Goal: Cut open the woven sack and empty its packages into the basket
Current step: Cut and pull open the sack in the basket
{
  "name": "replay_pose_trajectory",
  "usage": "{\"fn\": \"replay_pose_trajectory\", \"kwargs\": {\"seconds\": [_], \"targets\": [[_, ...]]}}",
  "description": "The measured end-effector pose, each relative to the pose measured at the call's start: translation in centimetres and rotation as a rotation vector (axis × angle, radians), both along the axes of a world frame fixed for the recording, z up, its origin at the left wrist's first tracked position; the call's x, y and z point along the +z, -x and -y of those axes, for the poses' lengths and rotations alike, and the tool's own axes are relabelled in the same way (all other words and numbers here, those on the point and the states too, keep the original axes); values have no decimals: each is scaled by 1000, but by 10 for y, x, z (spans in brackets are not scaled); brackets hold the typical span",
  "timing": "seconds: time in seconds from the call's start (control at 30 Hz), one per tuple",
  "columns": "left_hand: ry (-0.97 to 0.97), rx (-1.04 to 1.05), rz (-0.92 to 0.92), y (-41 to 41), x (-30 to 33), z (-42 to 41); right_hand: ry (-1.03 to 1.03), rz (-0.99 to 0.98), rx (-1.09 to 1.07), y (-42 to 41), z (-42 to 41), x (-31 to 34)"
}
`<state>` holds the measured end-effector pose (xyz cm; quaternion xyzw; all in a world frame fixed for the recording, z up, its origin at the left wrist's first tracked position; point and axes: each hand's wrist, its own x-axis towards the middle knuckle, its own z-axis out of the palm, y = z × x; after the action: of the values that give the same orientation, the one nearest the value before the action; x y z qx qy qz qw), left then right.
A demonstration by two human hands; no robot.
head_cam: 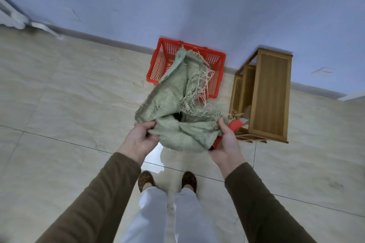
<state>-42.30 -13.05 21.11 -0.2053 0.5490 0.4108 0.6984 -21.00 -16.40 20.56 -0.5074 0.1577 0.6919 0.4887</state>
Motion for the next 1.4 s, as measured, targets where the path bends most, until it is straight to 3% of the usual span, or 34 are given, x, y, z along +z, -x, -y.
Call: {"fn": "replay_pose_trajectory", "kwargs": {"seconds": [0.07,0.13,0.17,0.23,0.3,0.37,0.4,0.47,0.5,0.57,0.63,0.67,0.7,0.9,1.07,1.17,1.23,1.4], "targets": [[-29,-109,-28,-4,3,3,-33,-37,33,2,-2,-1],[-76,-360,-186,-9,12,4,-72,-22,98,3,-7,2],[-101,-506,-367,-10,15,5,-93,2,131,2,-9,4],[-200,-656,-972,-7,18,6,-129,83,183,2,-12,5],[-564,-773,-1541,-14,27,-1,-158,149,216,3,-15,5],[-848,-1003,-1747,-37,32,-11,-191,194,237,6,-15,5],[-854,-1156,-1764,-47,31,-14,-203,212,235,8,-15,6],[-644,-1350,-1719,-53,18,-15,-202,242,192,6,-16,7],[-495,-1313,-1623,-52,12,-15,-190,250,161,3,-18,7],[-228,-950,-1155,-48,5,-8,-175,262,124,-5,-24,8],[-71,-637,-490,-55,-1,3,-176,292,143,-12,-31,8],[-21,-582,-286,-58,-8,10,-179,318,164,-15,-35,9],[5,-547,-211,-60,-14,16,-186,356,190,-19,-39,10],[-80,-342,-195,-60,-23,-2,-178,890,403,-54,-77,8],[-146,-545,-146,-80,-16,-10,-260,1260,636,-63,-83,25],[-166,-500,-239,-88,-24,-9,-277,1391,599,-70,-81,53],[-173,-469,-277,-92,-26,-5,-352,1346,600,-62,-77,72],[-200,-431,-294,-100,-29,4,-449,815,754,-15,-65,95]]}}
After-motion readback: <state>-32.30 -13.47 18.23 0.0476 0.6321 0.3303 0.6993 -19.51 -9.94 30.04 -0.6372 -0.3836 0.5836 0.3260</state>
